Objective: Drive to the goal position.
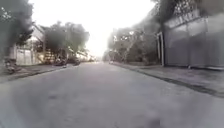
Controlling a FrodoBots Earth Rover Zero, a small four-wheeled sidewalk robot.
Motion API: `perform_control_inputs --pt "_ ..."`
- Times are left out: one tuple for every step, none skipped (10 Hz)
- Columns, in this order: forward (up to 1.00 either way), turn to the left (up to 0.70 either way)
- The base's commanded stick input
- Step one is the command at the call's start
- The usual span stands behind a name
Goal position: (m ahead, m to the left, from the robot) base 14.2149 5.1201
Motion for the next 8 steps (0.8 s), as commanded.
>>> perform_control_inputs --pt "1.0 0.02" --pt "1.0 0.02" --pt "1.0 0.02" --pt "1.0 0.02" --pt "1.0 0.02" --pt "1.0 0.02" --pt "1.0 0.02" --pt "1.0 0.02"
